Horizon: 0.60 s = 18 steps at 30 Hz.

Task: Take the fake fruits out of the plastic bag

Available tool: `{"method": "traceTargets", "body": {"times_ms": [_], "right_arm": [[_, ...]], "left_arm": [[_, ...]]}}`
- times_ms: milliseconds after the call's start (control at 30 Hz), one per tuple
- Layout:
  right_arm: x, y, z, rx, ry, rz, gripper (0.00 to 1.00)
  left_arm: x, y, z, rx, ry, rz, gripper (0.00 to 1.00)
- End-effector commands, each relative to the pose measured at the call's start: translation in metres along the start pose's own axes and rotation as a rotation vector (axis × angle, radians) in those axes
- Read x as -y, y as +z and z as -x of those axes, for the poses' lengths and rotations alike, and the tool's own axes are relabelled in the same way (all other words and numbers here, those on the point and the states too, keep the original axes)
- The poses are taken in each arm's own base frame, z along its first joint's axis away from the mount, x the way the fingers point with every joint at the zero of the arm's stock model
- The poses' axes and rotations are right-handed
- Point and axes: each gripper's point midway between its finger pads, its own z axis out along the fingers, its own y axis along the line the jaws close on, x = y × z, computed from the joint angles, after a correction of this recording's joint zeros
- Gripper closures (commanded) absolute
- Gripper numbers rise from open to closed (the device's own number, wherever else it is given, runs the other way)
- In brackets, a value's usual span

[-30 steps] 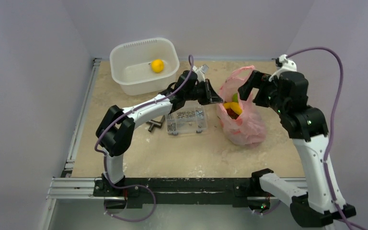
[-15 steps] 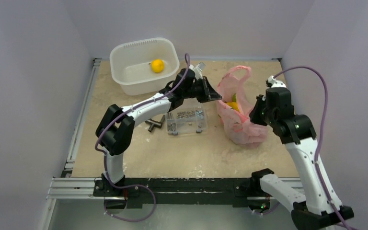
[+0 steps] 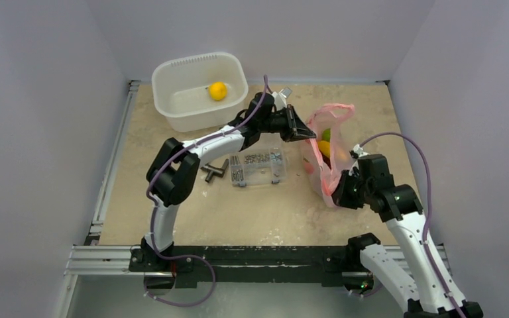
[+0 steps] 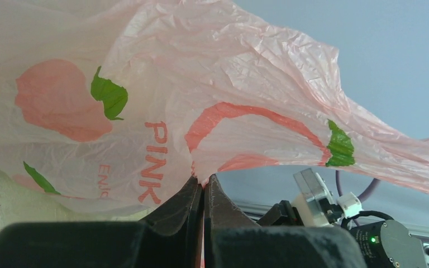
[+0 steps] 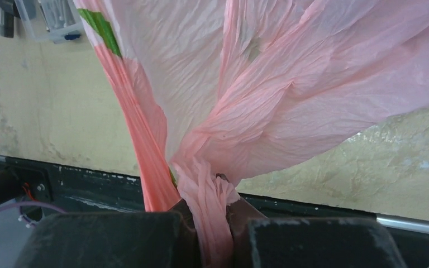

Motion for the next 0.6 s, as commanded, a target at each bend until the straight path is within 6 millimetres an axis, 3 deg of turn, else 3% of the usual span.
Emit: {"method": "traceTargets", "body": {"times_ms": [0, 167, 333, 500, 567], "right_arm": [[0.007, -0.011, -0.025, -0.09, 0.069, -0.041, 0.98], [-0.012, -0.027, 0.018, 0.064, 0.07, 0.0, 0.7], [-0.011, -0.057, 0.063, 0.247, 0.067, -0.064, 0.36], [-0.013, -0.081, 0.104, 0.355, 0.023, -0.13, 0.23], [-0.022, -0.09, 0.122, 0.397, -0.004, -0.11, 0.12]], "left_arm": [[0.03, -0.024, 0.071, 0.211, 0.056, -0.092, 1.0], [0.03, -0.036, 0.053, 0.164, 0.105, -0.089, 1.0], [0.025, -0.046, 0.042, 0.147, 0.174, -0.065, 1.0], [0.026, -0.048, 0.038, 0.137, 0.198, -0.069, 1.0], [0.025, -0.047, 0.037, 0.128, 0.192, -0.074, 1.0]]}}
